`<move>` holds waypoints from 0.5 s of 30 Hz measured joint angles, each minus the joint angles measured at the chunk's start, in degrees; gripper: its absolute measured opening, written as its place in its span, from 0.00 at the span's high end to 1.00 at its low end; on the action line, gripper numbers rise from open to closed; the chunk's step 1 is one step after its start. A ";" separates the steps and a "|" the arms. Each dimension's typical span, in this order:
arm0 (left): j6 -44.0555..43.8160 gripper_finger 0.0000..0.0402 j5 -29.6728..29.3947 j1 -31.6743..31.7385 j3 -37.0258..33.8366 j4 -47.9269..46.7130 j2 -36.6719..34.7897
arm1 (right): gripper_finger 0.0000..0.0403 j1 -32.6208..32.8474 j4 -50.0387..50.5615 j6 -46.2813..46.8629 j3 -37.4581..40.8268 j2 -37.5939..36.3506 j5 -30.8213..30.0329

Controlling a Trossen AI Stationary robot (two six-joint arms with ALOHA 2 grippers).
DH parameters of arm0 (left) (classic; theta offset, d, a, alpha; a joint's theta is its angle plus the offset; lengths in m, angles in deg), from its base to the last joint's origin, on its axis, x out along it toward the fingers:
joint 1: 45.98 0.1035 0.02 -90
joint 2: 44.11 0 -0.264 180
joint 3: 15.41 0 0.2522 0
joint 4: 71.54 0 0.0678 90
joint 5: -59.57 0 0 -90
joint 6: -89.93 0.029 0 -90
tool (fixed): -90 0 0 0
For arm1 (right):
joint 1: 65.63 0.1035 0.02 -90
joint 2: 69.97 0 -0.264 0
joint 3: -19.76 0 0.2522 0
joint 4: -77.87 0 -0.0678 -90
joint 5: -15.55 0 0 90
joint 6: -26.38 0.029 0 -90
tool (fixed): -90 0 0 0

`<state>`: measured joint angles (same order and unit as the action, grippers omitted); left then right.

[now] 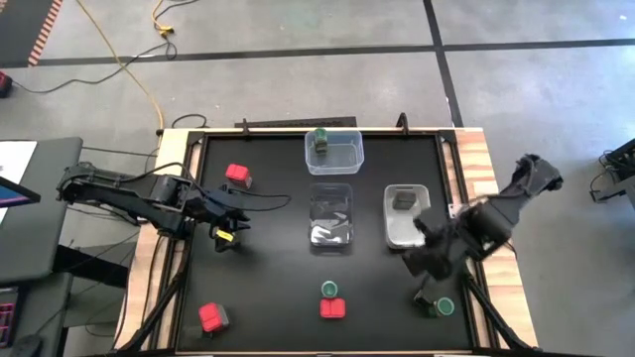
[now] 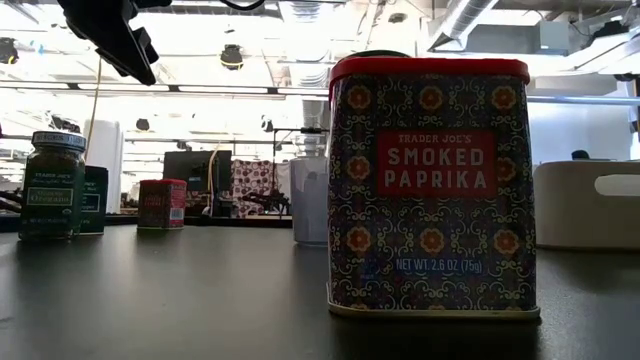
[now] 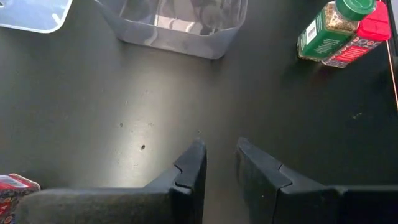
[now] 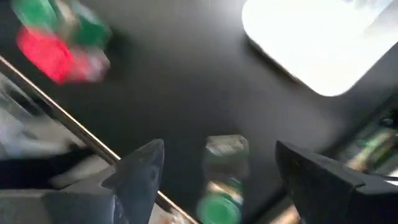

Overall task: Sort spices by type
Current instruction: Put the green seasoning bottle into the transparent bin

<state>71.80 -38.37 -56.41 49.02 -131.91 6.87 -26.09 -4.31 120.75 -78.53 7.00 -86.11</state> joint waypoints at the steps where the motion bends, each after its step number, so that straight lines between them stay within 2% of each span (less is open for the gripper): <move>1: -0.10 0.81 0.00 0.00 0.00 0.02 0.00 | 0.17 1.44 0.21 -0.64 0.77 -0.06 1.10; 6: -3.38 0.81 0.00 0.00 0.00 -0.02 0.00 | 0.18 8.30 -0.39 -6.62 4.45 0.00 5.24; 15: -3.77 0.81 0.00 0.00 0.00 0.13 0.00 | 0.18 15.74 -3.67 -23.11 7.85 -0.02 6.07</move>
<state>68.03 -38.37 -56.41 49.02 -131.78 6.87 -10.35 -7.98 97.64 -70.68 6.98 -80.04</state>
